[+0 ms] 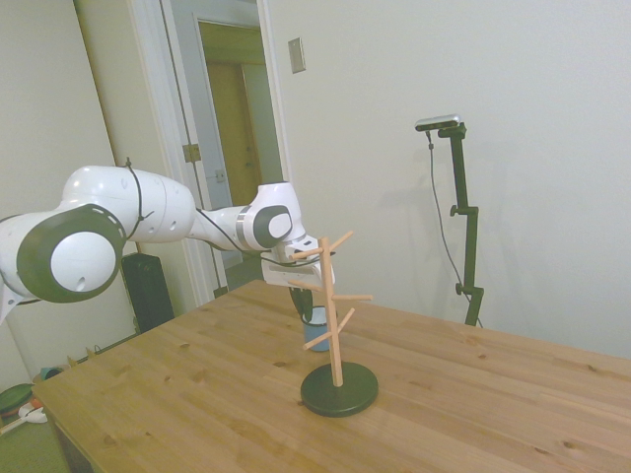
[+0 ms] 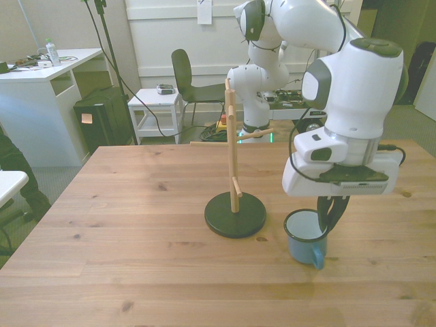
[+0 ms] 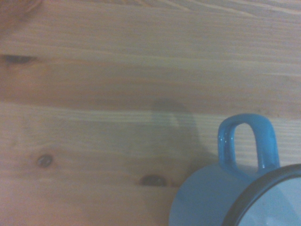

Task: Hang the mug

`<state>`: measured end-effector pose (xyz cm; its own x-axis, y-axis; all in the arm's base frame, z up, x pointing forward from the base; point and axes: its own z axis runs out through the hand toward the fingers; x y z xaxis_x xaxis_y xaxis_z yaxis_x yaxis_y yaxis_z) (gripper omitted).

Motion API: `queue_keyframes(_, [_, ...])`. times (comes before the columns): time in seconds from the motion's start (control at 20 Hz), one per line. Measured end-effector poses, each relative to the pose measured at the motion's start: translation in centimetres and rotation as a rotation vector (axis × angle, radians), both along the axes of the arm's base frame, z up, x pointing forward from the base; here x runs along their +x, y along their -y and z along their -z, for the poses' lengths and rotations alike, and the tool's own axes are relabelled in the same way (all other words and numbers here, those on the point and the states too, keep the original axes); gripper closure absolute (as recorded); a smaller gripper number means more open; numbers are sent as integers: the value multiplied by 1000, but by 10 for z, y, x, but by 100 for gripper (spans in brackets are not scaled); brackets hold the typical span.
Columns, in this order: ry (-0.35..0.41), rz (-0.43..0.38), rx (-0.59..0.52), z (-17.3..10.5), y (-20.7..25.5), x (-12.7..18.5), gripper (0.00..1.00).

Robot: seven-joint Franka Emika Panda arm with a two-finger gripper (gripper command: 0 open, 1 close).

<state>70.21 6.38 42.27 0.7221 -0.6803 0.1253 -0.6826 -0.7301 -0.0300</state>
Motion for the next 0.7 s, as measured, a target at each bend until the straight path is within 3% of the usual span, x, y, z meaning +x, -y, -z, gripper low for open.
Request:
queue_keyframes(0.3, [17, -86, -14, -34, -48, -61, 100])
queue_keyframes(0.7, [61, -138, -9, -66, -70, -134, 100])
